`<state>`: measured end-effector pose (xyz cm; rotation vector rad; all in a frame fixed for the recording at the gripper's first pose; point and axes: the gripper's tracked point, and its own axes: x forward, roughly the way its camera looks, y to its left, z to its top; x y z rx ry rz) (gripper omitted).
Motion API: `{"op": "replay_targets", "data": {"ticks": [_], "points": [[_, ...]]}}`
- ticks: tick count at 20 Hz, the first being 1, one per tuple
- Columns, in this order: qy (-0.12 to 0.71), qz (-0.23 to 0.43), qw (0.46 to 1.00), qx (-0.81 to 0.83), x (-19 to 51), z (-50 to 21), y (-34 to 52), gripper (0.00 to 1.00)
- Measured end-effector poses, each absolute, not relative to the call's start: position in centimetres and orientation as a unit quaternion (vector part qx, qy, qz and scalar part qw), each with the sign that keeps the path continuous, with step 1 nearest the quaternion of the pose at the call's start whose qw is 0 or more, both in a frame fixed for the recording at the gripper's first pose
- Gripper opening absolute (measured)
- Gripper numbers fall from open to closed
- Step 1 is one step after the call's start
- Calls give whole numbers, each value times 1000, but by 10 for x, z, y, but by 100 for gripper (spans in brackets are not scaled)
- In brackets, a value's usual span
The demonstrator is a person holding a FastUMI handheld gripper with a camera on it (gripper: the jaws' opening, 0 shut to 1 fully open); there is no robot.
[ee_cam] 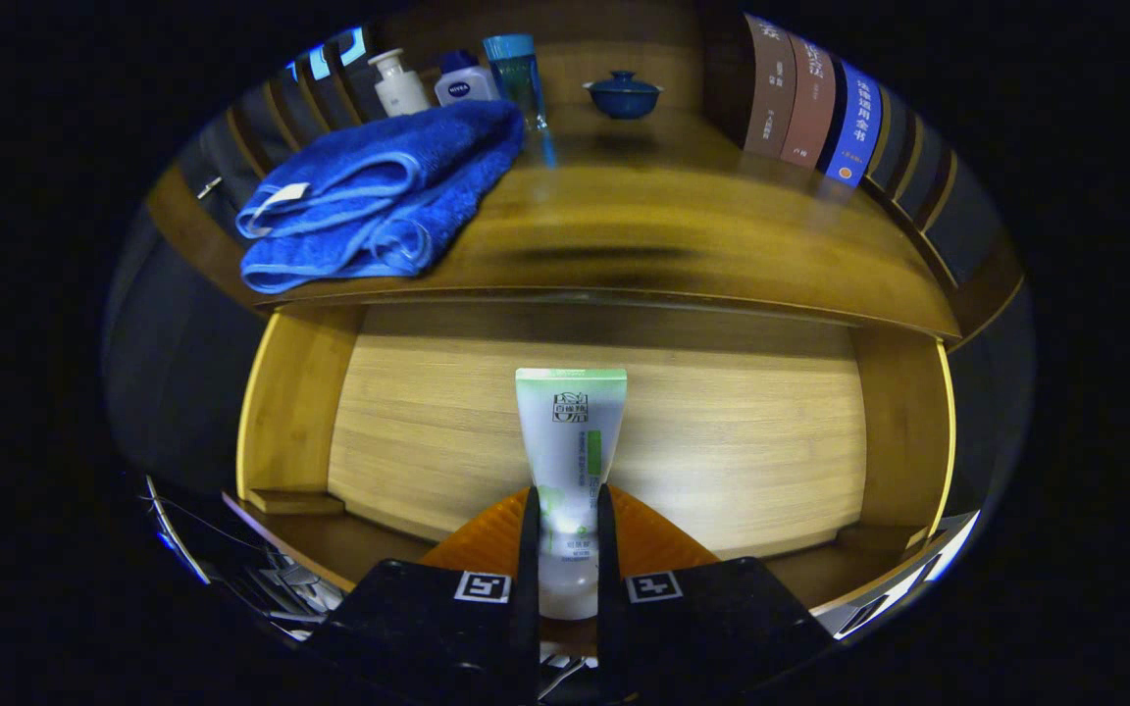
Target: Pull open the drawer, take out the items inside it, and place them on the countertop above the cabinet.
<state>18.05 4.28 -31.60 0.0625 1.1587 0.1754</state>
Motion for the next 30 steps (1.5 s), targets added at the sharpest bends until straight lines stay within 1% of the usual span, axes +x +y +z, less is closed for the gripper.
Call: {"op": "replay_targets", "data": {"ticks": [5,8,11,17,23,27,28,29,30], "points": [[527,81,845,43,187,-278,34,28],[514,70,853,53,211,-255,27,28],[511,55,856,56,249,-243,18,28],[517,20,855,45,327,-247,9,28],[532,20,846,25,363,-267,20,28],[535,15,844,23,370,-268,24,32],[536,15,844,20,371,-269,24,38],[535,21,845,18,372,-269,25,39],[532,23,846,15,373,-268,25,46]]}}
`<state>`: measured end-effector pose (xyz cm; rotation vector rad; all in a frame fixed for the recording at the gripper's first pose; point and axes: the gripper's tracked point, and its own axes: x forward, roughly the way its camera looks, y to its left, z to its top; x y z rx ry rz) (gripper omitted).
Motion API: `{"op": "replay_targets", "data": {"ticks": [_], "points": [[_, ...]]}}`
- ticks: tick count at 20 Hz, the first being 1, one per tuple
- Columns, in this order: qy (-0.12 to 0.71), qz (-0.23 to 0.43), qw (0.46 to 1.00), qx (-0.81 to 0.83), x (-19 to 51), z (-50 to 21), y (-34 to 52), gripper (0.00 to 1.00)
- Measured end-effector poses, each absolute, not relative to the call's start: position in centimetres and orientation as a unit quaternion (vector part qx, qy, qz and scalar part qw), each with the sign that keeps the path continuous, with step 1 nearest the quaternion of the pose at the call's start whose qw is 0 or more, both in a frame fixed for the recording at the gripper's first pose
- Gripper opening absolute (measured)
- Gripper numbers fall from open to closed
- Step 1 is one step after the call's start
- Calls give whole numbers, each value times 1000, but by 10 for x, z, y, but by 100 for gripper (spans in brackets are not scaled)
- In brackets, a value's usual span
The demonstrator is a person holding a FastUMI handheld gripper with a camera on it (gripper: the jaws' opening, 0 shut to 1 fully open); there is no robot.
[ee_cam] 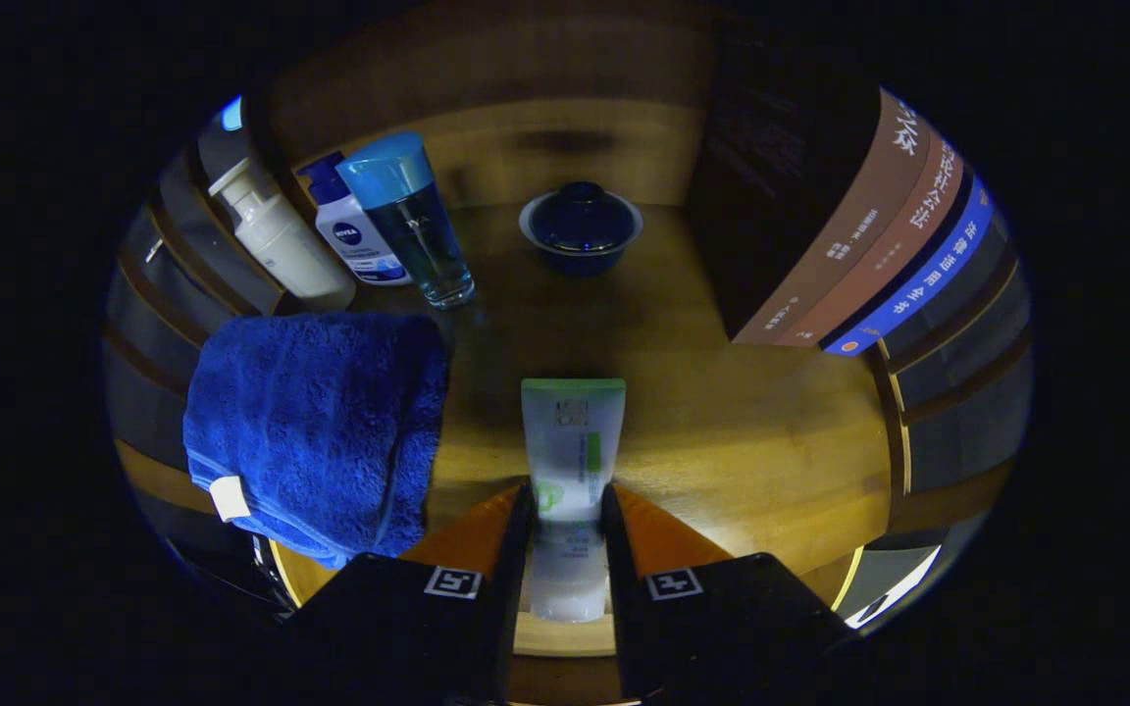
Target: Pull open the drawer, take out the items inside it, and place them on the countertop above the cabinet.
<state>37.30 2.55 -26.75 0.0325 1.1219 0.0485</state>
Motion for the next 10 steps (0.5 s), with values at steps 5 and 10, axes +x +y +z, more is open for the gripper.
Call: {"op": "replay_targets", "data": {"ticks": [5,10], "points": [[522,22,852,19,371,-261,26,79],[492,25,869,35,365,-246,24,100]]}}
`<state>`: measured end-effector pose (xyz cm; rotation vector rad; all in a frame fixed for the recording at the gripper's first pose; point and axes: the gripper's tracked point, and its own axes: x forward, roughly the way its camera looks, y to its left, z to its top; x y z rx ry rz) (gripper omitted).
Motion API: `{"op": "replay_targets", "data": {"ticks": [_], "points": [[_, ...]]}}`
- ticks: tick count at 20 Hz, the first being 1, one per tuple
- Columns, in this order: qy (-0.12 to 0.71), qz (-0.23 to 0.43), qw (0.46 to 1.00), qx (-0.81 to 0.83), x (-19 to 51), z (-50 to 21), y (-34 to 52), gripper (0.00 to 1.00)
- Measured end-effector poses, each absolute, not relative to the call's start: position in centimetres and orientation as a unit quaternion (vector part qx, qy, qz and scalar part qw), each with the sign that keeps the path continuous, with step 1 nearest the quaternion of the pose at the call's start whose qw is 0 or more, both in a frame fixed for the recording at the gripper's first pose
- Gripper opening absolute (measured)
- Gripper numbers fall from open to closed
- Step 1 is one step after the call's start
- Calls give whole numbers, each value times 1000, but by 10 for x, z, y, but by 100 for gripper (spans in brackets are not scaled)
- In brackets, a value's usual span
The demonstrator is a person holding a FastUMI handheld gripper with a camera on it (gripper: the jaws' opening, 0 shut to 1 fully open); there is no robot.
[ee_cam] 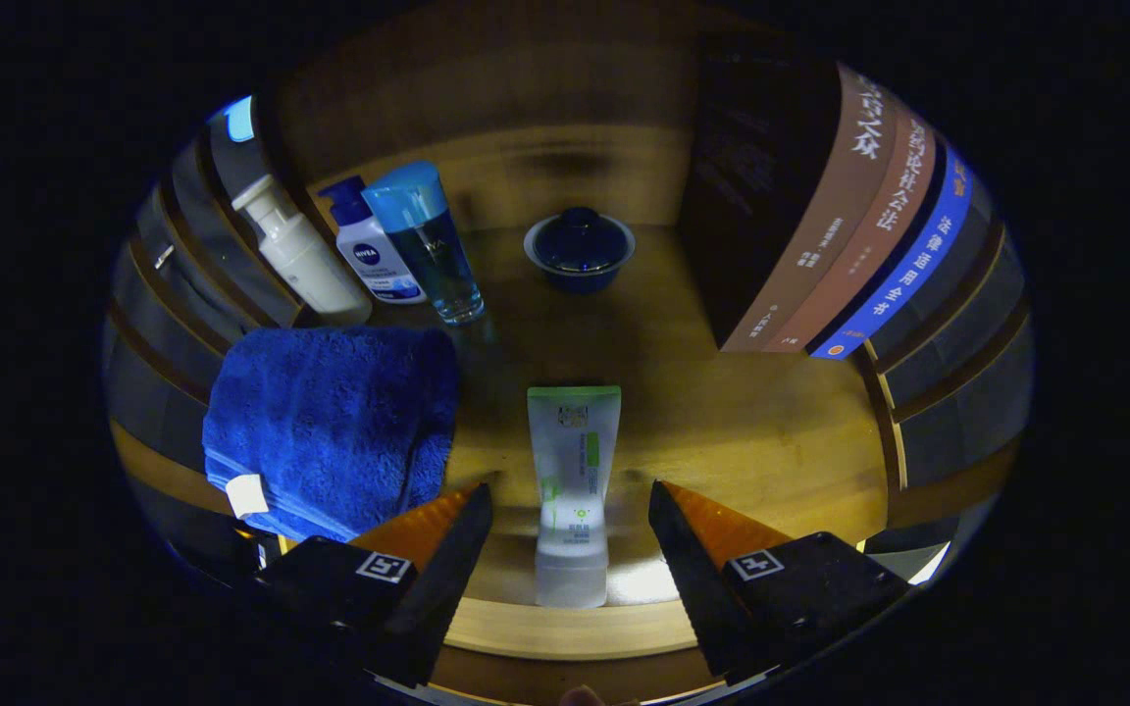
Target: Pull open the drawer, take out the items inside it, and place them on the countertop above the cabinet.
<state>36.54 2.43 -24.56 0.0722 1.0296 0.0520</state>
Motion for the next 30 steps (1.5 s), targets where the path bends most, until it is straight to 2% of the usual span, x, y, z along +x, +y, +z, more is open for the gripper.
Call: {"op": "replay_targets", "data": {"ticks": [10,19,26,30], "points": [[312,74,944,76,304,-157,28,100],[126,90,983,98,198,-94,28,100],[-22,62,994,84,96,-89,38,100],[-70,38,995,58,71,-114,31,99]]}}
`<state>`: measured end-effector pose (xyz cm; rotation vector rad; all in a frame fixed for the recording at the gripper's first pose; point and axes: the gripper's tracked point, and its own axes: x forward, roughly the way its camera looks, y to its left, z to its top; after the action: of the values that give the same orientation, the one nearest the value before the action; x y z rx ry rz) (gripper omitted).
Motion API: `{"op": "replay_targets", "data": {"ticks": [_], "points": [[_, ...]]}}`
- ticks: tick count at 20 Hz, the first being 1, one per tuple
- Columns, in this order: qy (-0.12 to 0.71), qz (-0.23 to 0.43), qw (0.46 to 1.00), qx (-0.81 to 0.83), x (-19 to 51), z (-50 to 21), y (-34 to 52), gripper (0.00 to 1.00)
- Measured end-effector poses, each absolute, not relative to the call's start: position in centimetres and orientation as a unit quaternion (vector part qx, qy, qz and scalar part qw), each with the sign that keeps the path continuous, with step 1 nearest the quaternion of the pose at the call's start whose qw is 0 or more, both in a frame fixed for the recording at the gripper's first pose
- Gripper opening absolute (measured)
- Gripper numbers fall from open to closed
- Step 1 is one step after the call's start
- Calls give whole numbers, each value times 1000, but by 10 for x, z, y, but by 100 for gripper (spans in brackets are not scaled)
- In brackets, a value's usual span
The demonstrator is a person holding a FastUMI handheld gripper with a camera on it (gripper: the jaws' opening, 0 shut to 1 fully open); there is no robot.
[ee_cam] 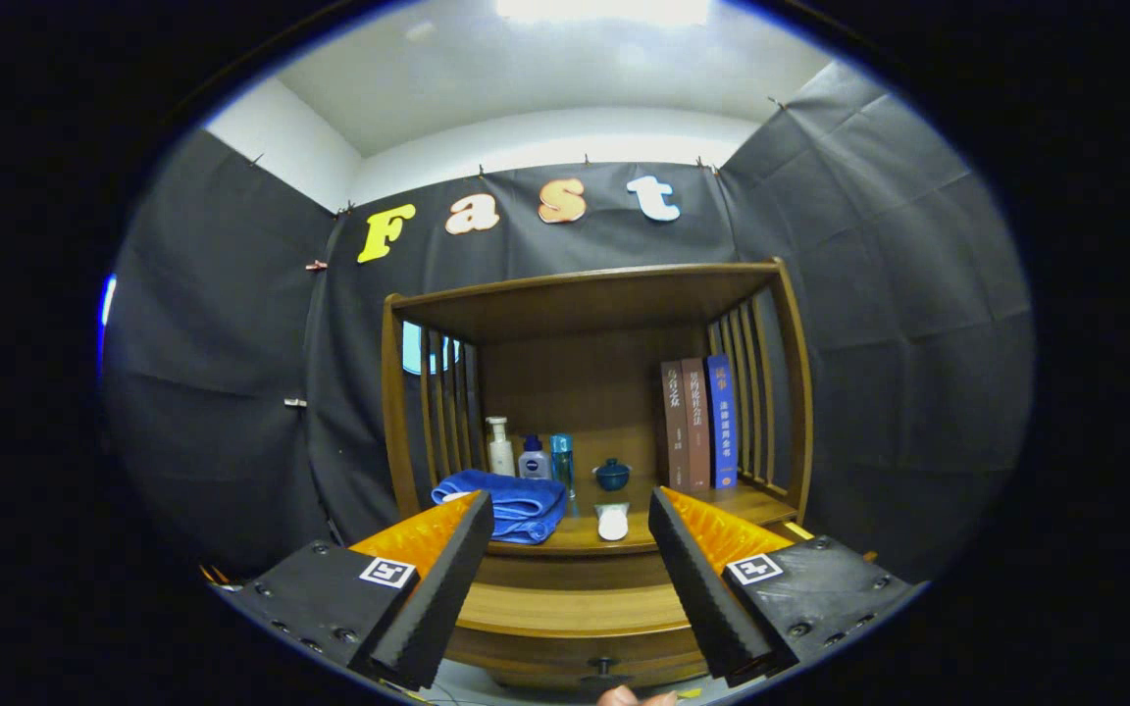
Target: Pull open the drawer, take out the items inside it, and place them on the countertop above the cabinet.
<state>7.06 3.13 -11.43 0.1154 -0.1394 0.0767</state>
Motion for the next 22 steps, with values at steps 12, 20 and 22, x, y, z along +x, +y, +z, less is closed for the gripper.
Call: {"op": "replay_targets", "data": {"ticks": [12,20,22], "points": [[41,20,998,39,66,-271,37,100],[82,8,996,27,90,-325,34,100],[67,8,997,32,95,-322,34,100]]}}
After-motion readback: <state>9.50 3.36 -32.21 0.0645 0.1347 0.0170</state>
